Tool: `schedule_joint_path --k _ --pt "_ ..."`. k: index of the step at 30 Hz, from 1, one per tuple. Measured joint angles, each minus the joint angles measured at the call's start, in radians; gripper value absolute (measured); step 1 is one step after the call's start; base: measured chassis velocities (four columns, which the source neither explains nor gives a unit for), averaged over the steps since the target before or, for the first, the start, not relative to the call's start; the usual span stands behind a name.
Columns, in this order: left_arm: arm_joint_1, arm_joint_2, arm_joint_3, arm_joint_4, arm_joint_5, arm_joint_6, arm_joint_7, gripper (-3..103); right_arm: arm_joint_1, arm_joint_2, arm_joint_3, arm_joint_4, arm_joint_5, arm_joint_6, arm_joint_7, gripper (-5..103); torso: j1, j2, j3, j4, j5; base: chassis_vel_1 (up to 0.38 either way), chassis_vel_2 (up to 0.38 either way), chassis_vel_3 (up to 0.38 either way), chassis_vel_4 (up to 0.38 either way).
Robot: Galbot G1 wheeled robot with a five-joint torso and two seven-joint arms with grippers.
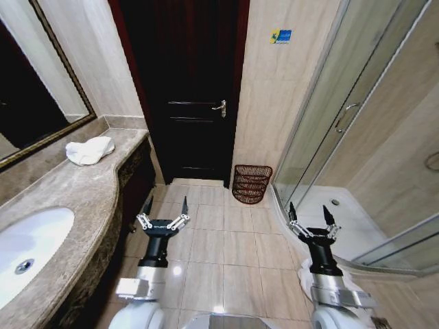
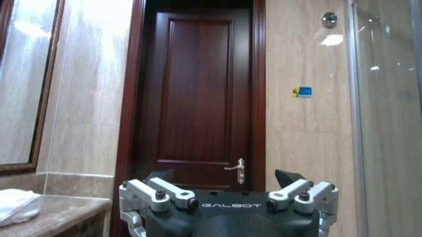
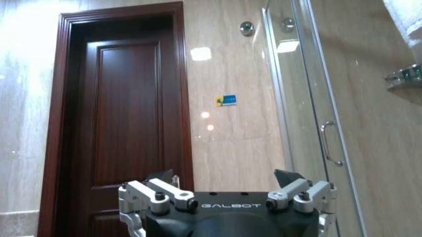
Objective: Discard the used towel into the hamper.
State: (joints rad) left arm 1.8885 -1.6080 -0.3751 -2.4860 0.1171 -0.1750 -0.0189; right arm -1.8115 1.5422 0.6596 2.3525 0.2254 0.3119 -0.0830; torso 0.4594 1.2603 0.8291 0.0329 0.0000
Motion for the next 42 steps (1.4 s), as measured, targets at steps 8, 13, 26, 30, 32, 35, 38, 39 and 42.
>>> schedule_joint_path --k 8,13,26,30,32,35,38,39,42 --pt "0.03 0.0 0.016 0.023 0.064 -0.037 -0.002 100 0.013 0.004 -0.005 -0.004 0.015 0.01 0.022 100 0.0 0.0 0.0 0.0 0.0 0.0 0.0 0.0 0.0" --pt "0.032 0.0 0.036 0.039 0.101 -0.055 -0.001 100 0.019 -0.004 0.006 -0.007 0.022 0.008 0.023 100 0.0 0.0 0.0 0.0 0.0 0.0 0.0 0.0 0.0" --pt "0.033 0.0 0.03 0.048 0.123 -0.081 0.01 100 0.021 0.001 -0.006 -0.003 0.019 0.025 0.032 100 0.0 0.0 0.0 0.0 0.0 0.0 0.0 0.0 0.0" --pt "0.04 0.0 0.041 0.063 0.144 -0.092 0.011 100 0.018 0.002 0.009 -0.003 0.021 0.036 0.029 100 0.0 0.0 0.0 0.0 0.0 -0.051 0.063 0.07 -0.06" --pt "0.039 0.0 0.046 0.065 0.148 -0.093 0.011 100 0.017 0.0 0.013 -0.003 0.022 0.037 0.029 100 0.0 0.0 0.0 0.0 0.0 -0.121 0.107 0.106 -0.126" --pt "0.036 0.0 0.052 0.065 0.146 -0.092 0.011 100 0.017 -0.004 0.017 0.0 0.022 0.037 0.027 100 0.0 0.0 0.0 -0.0001 0.0 -0.154 0.133 0.142 -0.144" --pt "0.028 0.0 0.051 0.065 0.131 -0.086 0.01 100 0.018 -0.005 0.019 0.0 0.017 0.034 0.019 100 0.0 0.0 0.0 0.0001 0.0002 -0.156 0.152 0.163 -0.138" --pt "0.017 0.0 0.051 0.067 0.122 -0.08 0.009 100 0.021 -0.011 0.021 0.0 0.013 0.03 0.018 100 0.0 0.0 0.0 0.0001 0.0001 -0.121 0.154 0.119 -0.14" --pt "0.007 0.0 0.057 0.067 0.113 -0.072 0.009 100 0.022 -0.02 0.028 0.009 0.014 0.017 0.017 100 0.0 0.0 0.0 0.0 -0.0003 -0.121 0.143 0.12 -0.138"
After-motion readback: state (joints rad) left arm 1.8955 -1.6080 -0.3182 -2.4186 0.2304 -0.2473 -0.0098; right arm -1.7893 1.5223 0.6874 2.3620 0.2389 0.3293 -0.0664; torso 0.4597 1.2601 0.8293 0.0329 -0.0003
